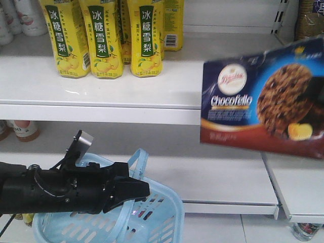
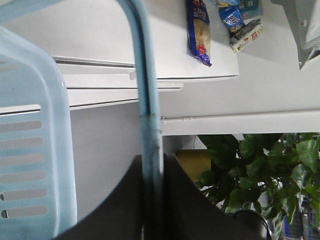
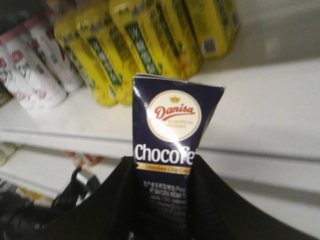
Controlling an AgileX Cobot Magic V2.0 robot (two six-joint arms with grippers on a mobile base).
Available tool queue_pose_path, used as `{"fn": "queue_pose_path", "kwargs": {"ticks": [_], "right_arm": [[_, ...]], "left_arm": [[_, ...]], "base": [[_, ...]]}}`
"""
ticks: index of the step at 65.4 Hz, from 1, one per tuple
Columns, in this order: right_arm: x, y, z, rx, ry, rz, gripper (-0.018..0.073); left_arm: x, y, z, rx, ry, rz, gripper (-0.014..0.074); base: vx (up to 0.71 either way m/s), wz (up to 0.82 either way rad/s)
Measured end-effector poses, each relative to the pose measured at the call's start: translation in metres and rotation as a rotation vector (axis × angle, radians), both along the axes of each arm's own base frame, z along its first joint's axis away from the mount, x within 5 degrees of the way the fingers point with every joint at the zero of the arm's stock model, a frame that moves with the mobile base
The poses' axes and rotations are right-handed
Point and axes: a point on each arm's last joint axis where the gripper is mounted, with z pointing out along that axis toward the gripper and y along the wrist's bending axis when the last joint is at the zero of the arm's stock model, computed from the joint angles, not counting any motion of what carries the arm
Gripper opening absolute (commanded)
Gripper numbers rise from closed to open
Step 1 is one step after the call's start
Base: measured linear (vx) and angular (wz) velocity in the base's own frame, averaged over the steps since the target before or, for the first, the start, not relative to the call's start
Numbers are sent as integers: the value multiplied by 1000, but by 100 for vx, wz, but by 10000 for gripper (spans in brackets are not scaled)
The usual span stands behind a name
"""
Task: Left arm holds basket, right arm returns cookies
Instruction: 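Lift the cookie box out of the basket with the right gripper, then place the cookie box on the upper shelf beside the yellow bottles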
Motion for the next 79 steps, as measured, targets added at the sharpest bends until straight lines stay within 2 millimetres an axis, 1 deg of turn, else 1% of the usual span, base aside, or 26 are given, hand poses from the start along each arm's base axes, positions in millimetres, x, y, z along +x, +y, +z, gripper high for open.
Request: {"fn": "queue_pose_path", "kwargs": {"ticks": [4, 11, 16, 22, 34, 39, 42, 49, 57, 62, 68, 79], "right_arm": [[2, -4, 11, 13, -88, -52, 231], [9, -10, 21, 28, -200, -133, 233], [22, -13, 26, 10, -267, -194, 234], [41, -14, 23, -49, -299, -241, 234], [86, -15, 6, -232, -293, -294, 237], [102, -21, -3, -281, -264, -331, 238], [111, -29, -9, -294, -231, -368, 238], [125, -45, -19, -292, -171, -436, 241], [137, -50, -31, -308, -102, -444, 243], [143, -47, -41, -330, -51, -416, 244], [149, -39, -49, -368, -16, -364, 245], [156, -15, -59, -440, -22, -250, 245]], "left_arm": [[0, 0, 0, 0, 0, 0, -6], [0, 0, 0, 0, 0, 0, -6], [0, 0, 0, 0, 0, 0, -6], [0, 0, 0, 0, 0, 0, -6], [0, 0, 0, 0, 0, 0, -6], [0, 0, 0, 0, 0, 0, -6], [0, 0, 0, 0, 0, 0, -6], [0, 0, 0, 0, 0, 0, -6], [0, 0, 0, 0, 0, 0, -6], [0, 0, 0, 0, 0, 0, -6], [0, 0, 0, 0, 0, 0, -6], [0, 0, 0, 0, 0, 0, -6]], "base": [[0, 0], [0, 0], [0, 0], [0, 0], [0, 0], [0, 0], [0, 0], [0, 0], [0, 0], [0, 0], [0, 0], [0, 0]]}}
